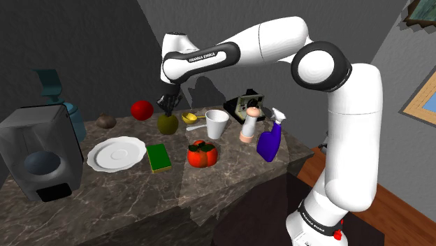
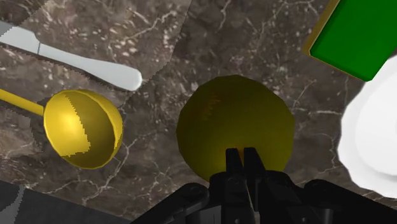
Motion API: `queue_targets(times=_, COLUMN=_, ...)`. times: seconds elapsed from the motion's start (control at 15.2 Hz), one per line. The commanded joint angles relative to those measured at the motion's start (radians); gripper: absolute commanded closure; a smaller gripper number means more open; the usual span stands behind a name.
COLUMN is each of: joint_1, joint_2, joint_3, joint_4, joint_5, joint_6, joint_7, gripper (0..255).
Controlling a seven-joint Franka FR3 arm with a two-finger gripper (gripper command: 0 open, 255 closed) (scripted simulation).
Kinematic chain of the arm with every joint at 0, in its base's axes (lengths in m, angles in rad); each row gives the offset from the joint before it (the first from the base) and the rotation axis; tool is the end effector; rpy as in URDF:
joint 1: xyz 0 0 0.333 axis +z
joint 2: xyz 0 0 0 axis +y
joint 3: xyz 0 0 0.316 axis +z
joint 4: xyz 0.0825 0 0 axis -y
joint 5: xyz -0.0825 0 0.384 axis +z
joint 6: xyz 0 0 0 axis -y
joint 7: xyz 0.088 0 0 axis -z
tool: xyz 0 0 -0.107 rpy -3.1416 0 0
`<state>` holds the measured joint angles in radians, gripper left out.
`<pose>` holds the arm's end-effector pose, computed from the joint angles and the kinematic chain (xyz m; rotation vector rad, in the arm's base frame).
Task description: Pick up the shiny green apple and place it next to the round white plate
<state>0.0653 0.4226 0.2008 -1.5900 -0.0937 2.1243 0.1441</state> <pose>0.6675 0.1591 0.4060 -3.1052 -0.2244 -0.1849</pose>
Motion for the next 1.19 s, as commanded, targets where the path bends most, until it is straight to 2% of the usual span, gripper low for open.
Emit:
queue_targets(times=0.0, joint_1=0.0, joint_2=0.0, joint_3=0.0, joint_4=0.0, joint_5=0.0, joint_6=0.0, joint_7=0.0, gripper=0)
queue_targets(times=0.33, joint_1=0.0, joint_2=0.0, joint_3=0.0, joint_4=0.0, joint_5=0.0, joint_6=0.0, joint_7=0.0, gripper=0)
queue_targets(times=0.59, joint_1=-0.004, joint_2=-0.05, joint_3=0.005, joint_4=0.053, joint_5=0.013, joint_6=-0.102, joint_7=-0.008, gripper=0)
queue_targets(times=1.12, joint_1=-0.004, joint_2=-0.05, joint_3=0.005, joint_4=0.053, joint_5=0.013, joint_6=-0.102, joint_7=-0.008, gripper=0)
